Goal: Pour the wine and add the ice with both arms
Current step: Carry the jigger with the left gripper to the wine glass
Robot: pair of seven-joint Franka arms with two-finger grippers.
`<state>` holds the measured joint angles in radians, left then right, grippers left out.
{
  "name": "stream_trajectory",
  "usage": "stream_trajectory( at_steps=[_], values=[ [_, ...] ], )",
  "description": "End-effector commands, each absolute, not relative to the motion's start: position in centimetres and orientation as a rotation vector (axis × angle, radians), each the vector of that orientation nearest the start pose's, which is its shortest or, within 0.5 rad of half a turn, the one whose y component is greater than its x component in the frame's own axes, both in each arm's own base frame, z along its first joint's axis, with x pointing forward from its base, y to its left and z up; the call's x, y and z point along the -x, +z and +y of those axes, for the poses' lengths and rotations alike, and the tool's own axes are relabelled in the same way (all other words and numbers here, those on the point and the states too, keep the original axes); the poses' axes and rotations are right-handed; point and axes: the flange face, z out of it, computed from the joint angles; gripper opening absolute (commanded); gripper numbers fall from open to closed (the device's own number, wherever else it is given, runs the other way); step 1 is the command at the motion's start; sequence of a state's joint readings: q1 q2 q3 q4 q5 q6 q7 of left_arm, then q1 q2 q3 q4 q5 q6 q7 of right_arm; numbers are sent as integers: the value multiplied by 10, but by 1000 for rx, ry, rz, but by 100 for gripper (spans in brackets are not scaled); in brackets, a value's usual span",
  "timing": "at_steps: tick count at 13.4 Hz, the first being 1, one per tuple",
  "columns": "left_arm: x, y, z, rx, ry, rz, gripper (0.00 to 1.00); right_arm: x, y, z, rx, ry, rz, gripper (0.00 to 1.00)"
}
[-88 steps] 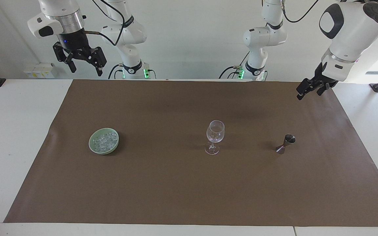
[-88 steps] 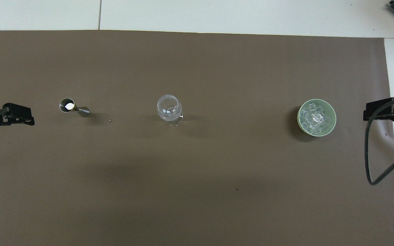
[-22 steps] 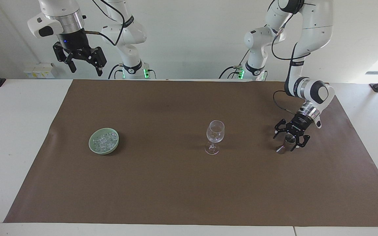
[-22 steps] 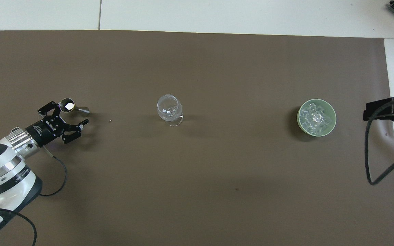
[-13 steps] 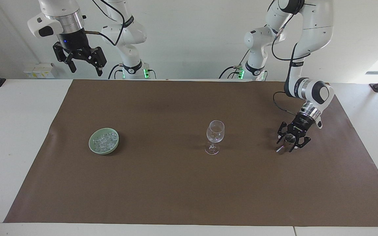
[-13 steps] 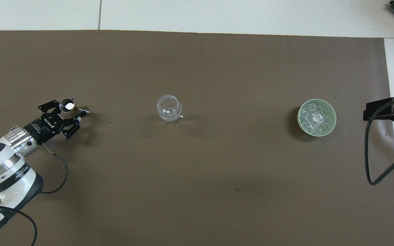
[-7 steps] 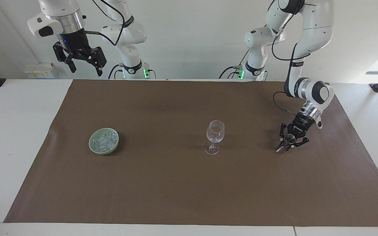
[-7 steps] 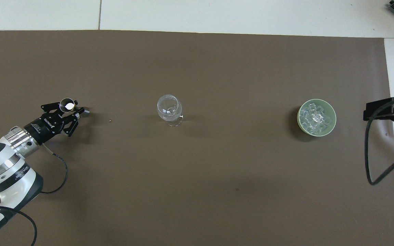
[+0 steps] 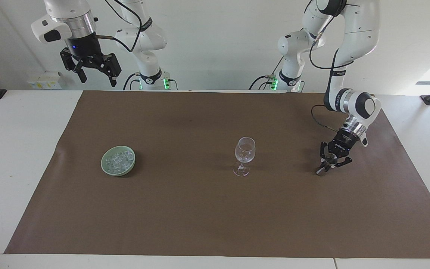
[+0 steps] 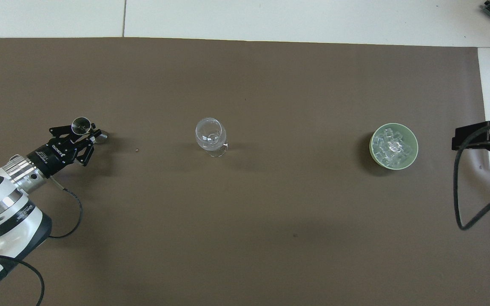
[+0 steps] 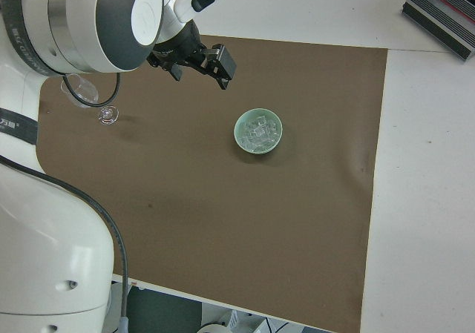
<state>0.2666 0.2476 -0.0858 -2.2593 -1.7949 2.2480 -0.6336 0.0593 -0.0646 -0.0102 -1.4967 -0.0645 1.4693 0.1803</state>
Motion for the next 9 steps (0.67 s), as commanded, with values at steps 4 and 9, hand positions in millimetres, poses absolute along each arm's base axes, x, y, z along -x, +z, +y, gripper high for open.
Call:
stream_trajectory(
  at_steps=[4,9],
  values=[
    [-564,286,53,-860,-455,1760,0,-516,684,18,3187,-75,196,100],
    [-573,325,5,-891,-437,1775,0,-516,684,18,3187,-75,196,100]
  ],
)
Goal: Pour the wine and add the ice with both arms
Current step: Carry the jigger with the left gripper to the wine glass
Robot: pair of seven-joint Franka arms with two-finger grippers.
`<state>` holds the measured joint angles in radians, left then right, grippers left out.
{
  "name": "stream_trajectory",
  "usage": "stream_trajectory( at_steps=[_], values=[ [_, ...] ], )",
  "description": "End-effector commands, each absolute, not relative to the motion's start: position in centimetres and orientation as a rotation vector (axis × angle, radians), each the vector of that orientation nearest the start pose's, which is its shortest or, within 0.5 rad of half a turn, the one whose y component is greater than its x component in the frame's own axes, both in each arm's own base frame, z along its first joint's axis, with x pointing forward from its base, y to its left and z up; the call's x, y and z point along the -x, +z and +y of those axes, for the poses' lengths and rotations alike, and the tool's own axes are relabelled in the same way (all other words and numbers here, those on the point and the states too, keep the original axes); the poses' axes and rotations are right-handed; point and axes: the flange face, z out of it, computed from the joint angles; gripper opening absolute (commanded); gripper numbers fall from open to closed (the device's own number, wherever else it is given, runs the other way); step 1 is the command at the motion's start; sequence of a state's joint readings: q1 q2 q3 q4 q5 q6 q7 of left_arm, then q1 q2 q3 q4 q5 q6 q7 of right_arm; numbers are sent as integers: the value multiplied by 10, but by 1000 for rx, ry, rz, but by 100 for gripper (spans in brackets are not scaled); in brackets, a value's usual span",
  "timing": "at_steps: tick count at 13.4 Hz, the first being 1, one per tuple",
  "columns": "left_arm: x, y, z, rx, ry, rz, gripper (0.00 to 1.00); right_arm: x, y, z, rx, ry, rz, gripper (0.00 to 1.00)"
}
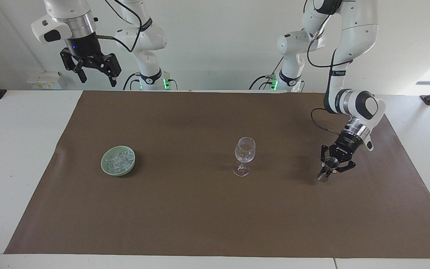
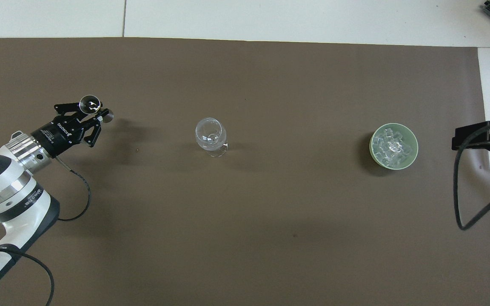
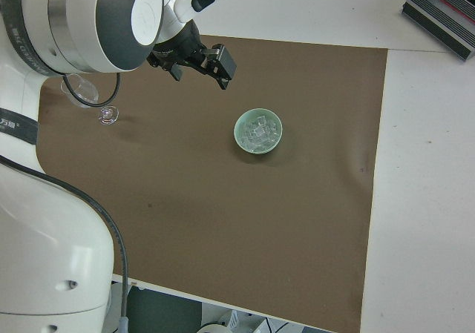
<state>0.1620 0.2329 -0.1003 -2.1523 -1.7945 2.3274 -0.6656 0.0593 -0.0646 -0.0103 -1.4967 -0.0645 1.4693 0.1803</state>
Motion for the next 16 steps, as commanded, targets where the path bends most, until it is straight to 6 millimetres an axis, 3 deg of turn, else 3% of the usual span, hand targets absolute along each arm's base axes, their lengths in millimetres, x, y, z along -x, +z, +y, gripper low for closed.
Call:
stream_trajectory(
  at_steps=[1,9,16],
  values=[
    [-573,334,-4,-884,-439,1782,0,-516,684,18,3187,-75,196,100],
    [-557,389,-94,-808,-481,1867,0,-517,684,18,3187,-73,196,100],
    [-538,415,-174,-829,-418,1893,0,-516,684,18,3187,-75,196,100]
  ],
)
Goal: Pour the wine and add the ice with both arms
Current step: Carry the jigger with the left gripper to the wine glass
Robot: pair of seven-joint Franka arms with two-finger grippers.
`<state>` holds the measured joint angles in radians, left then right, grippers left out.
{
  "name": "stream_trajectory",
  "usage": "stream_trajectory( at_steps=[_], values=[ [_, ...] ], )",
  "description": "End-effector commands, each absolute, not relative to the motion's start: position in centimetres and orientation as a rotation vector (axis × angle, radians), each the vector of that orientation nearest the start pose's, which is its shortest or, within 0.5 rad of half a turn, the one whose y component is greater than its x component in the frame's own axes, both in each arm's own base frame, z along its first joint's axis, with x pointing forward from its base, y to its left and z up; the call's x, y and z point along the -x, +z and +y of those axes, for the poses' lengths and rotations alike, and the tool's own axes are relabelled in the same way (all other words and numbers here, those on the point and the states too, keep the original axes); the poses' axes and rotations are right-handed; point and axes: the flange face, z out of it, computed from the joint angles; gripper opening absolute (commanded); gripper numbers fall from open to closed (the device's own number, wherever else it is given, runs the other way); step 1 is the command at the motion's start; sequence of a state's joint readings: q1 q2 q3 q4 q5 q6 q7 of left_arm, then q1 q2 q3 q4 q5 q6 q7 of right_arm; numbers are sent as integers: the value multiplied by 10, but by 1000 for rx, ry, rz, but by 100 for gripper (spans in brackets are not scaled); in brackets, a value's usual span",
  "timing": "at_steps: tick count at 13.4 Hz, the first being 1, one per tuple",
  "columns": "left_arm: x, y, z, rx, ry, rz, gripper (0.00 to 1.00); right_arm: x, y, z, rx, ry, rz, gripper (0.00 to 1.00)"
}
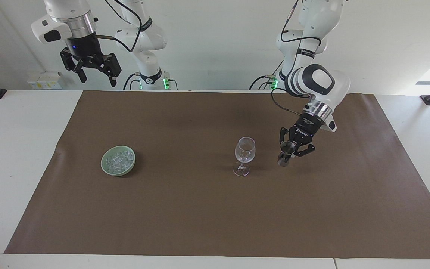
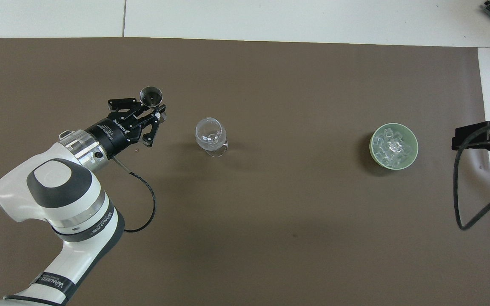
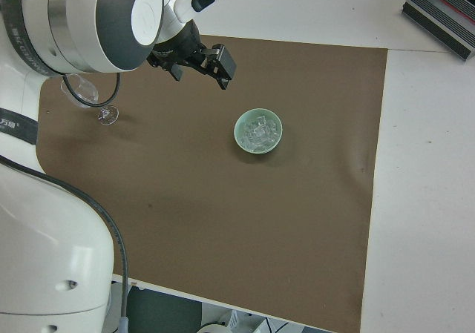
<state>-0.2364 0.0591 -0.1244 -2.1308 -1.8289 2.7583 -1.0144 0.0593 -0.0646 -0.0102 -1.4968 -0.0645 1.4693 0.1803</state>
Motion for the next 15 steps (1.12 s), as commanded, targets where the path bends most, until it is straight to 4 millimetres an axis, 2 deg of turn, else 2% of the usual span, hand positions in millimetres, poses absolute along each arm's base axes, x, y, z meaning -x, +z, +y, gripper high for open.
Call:
stream_trajectory(
  at_steps=[1,4,9,15],
  values=[
    [-535,418,-186,-841,-408,1891,0,-516,684,18,3187,-75,196,100],
    [-531,423,-206,-894,-394,1864,0,-516,684,18,3187,-75,196,100],
    [-520,421,-224,-1056,-303,1786,0,-516,684,18,3187,-75,196,100],
    [-518,419,-226,-1187,-210,1701,0,-516,684,18,3187,-75,196,100]
  ],
)
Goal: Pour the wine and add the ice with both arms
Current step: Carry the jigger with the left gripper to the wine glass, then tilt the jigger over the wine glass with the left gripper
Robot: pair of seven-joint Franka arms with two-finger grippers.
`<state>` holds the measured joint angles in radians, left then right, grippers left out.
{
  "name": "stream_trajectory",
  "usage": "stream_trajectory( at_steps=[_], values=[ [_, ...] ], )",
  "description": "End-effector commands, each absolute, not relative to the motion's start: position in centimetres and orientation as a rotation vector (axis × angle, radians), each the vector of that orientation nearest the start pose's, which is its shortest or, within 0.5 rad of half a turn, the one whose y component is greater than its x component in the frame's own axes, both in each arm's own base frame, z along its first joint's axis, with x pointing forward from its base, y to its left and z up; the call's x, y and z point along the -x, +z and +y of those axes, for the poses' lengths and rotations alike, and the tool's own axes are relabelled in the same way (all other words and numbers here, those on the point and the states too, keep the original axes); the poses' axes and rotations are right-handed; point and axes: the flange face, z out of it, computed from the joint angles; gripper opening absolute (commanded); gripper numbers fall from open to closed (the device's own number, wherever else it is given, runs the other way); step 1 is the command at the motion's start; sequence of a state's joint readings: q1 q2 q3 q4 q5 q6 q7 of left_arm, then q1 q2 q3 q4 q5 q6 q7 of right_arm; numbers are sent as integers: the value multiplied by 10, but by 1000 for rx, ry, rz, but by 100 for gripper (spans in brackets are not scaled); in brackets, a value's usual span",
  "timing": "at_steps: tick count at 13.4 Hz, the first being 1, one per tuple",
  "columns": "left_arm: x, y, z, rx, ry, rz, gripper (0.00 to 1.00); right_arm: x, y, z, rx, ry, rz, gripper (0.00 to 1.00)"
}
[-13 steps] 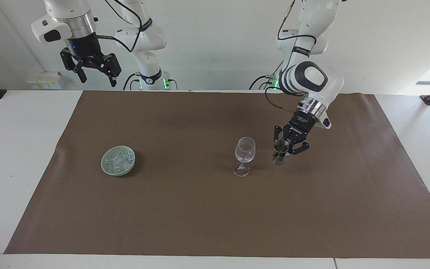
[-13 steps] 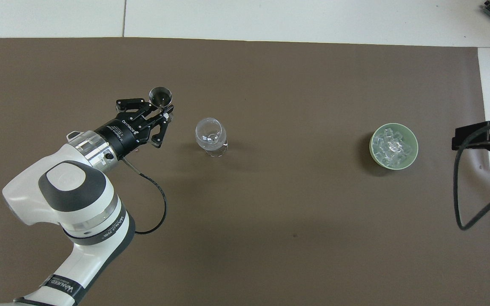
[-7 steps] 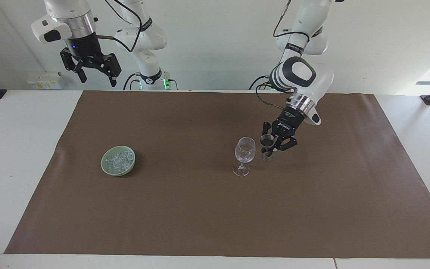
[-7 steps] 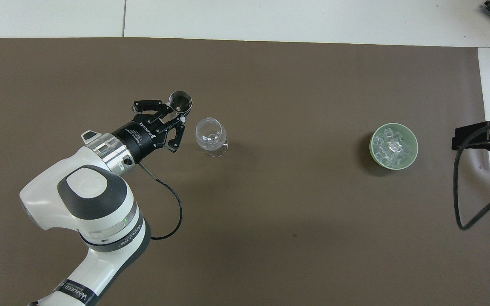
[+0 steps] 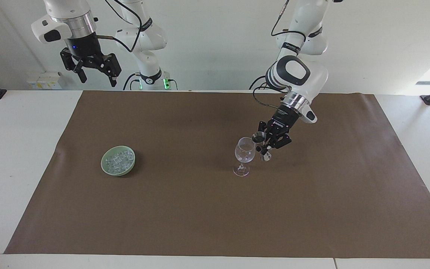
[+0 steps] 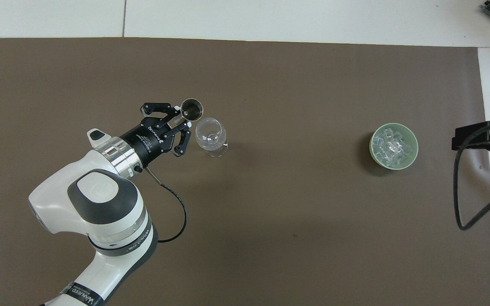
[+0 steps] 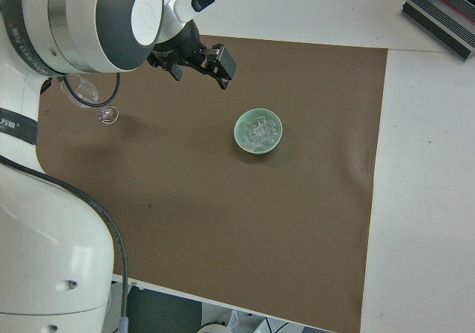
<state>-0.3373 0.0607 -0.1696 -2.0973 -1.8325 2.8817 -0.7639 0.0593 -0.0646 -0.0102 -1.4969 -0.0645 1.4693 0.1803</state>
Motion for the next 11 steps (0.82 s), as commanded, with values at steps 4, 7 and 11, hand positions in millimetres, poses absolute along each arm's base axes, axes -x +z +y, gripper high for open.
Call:
stream_trajectory(
  at_steps=[4,7,11],
  values=[
    [-516,418,-227,-1297,-133,1617,0,-516,684,18,3186,-75,196,100],
    [-514,416,-228,-1357,-75,1580,0,-516,684,18,3187,-75,196,100],
    [-510,416,-234,-1426,-13,1535,0,-516,684,18,3187,-75,196,100]
  ],
)
